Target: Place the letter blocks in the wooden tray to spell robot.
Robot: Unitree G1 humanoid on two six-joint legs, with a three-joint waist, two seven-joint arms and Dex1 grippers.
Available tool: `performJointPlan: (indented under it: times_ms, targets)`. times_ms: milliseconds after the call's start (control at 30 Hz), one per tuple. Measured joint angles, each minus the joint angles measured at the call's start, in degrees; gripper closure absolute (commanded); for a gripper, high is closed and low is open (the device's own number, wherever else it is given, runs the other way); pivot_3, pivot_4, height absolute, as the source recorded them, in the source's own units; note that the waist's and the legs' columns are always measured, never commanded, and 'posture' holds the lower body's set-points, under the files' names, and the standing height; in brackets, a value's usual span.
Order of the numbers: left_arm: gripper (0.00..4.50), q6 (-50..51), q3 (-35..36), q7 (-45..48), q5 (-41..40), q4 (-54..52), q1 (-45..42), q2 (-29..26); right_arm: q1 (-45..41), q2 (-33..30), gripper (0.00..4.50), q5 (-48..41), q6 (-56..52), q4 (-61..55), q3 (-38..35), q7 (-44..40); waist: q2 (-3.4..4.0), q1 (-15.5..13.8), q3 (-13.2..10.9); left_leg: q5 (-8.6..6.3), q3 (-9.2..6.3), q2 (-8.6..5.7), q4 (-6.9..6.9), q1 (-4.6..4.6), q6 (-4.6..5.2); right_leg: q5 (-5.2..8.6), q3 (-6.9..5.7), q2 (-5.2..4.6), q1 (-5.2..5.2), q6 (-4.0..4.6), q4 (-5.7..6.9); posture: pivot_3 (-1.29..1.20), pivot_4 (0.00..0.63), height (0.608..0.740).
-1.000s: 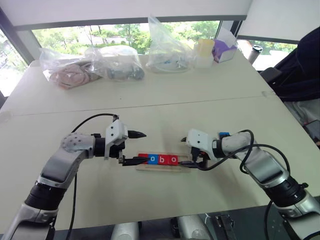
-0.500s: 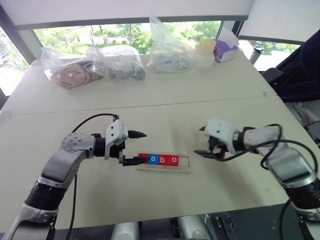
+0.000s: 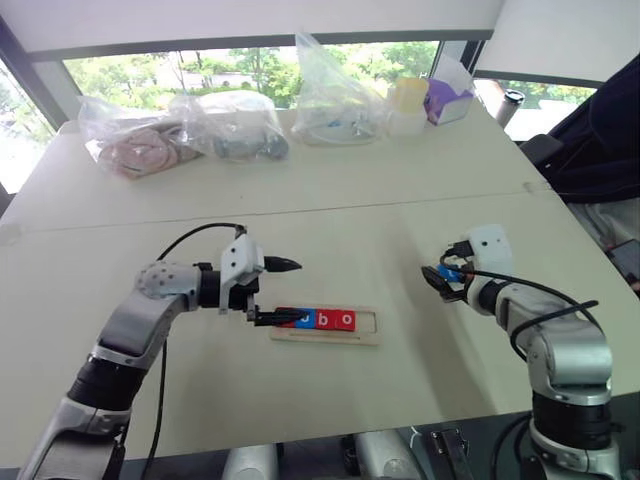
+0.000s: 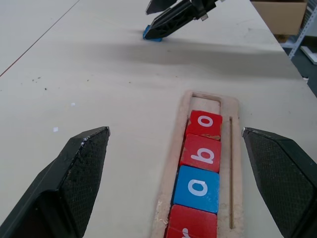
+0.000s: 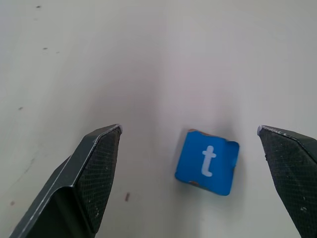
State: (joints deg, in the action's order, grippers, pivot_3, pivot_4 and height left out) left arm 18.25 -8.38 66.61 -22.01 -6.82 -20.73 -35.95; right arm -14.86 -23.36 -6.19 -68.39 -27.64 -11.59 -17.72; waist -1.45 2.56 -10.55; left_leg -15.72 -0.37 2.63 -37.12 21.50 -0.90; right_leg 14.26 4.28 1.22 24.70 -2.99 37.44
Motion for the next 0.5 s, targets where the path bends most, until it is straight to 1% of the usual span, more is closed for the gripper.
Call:
performJointPlan:
  times_ms: [300,333,400,433,467,500]
  targets:
    - [0.00,-0.06,0.01,0.65,0.18,0.08,0.01,0.04,-0.12,4.06,0.04,-1.12,-0.92,2.92,-0.76,3.89,0.01,0.05,0.00,0.00,-0.01,0.00,0.02,-0.01,0.00,0.00,0.00,0.00,0.00,0.00,0.00,0.00,0.150,0.740]
    - [0.00,-0.06,0.01,0.64,0.18,0.07,0.01,0.04,0.12,4.56,0.28,-1.45,-1.25,2.92,-0.76,4.04,0.00,0.05,0.00,0.00,-0.01,0.01,0.02,-0.01,0.00,0.00,0.00,0.00,0.00,0.00,0.00,0.00,0.150,0.740]
    - [0.00,-0.05,0.03,0.63,0.18,0.06,0.07,0.02,0.29,5.30,0.97,-1.99,-1.37,2.90,-1.09,4.49,0.00,0.05,0.00,0.00,-0.01,0.01,0.02,-0.01,0.00,0.01,0.00,0.00,0.00,0.00,0.00,0.00,0.150,0.740]
    - [0.00,-0.05,0.03,0.62,0.18,0.06,0.10,0.02,0.30,5.49,1.42,-2.09,-1.40,2.90,-1.28,4.63,0.00,0.04,0.00,0.00,-0.01,0.00,0.02,-0.01,0.00,0.01,0.00,0.00,0.00,0.00,-0.01,0.00,0.150,0.740]
    - [0.00,-0.05,0.04,0.63,0.17,0.06,0.15,0.02,0.30,5.78,2.02,-2.26,-1.57,2.84,-1.54,4.89,0.00,0.04,0.00,0.00,-0.01,0.00,0.02,-0.01,0.00,0.01,0.00,0.00,0.00,0.00,-0.01,0.00,0.150,0.740]
    - [0.00,-0.05,0.04,0.64,0.17,0.05,0.25,0.02,0.30,6.25,2.46,-2.42,-1.88,2.64,-1.98,5.21,0.00,0.05,0.00,0.00,-0.01,0.01,0.02,-0.01,0.00,0.01,0.00,0.00,0.00,0.00,-0.01,0.00,0.150,0.740]
